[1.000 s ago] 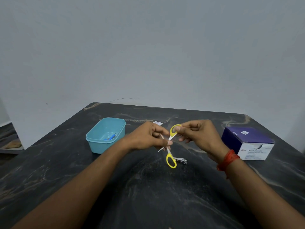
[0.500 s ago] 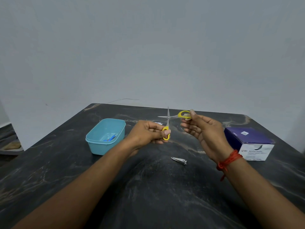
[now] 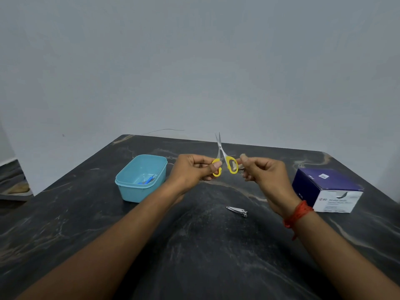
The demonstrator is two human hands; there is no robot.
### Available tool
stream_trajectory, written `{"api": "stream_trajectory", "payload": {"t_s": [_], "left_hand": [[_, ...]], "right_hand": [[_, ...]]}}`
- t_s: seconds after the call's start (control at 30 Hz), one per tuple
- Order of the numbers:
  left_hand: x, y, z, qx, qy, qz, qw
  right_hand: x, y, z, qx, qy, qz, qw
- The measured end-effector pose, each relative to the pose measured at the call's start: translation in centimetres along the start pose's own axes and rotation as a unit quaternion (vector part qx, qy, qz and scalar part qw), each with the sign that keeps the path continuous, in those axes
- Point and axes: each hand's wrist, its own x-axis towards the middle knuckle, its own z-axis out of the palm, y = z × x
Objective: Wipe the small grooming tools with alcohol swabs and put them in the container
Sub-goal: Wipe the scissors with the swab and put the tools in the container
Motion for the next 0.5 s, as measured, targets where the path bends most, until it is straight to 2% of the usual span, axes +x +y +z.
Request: {"api": "stream_trajectory", "payload": {"t_s": [0.2, 0.5], "left_hand": [[-0.1, -0.5, 0.4, 0.012, -0.011, 0.007, 1.0], [-0.2, -0.8, 0.6, 0.062, -0.022, -0.018, 0.998]], "right_hand": [[0.2, 1.0, 0.1, -0.095, -0.009, -0.032, 0.995], [0.6, 2.6, 0.2, -0.114, -0.027, -0.013, 0.993]]}}
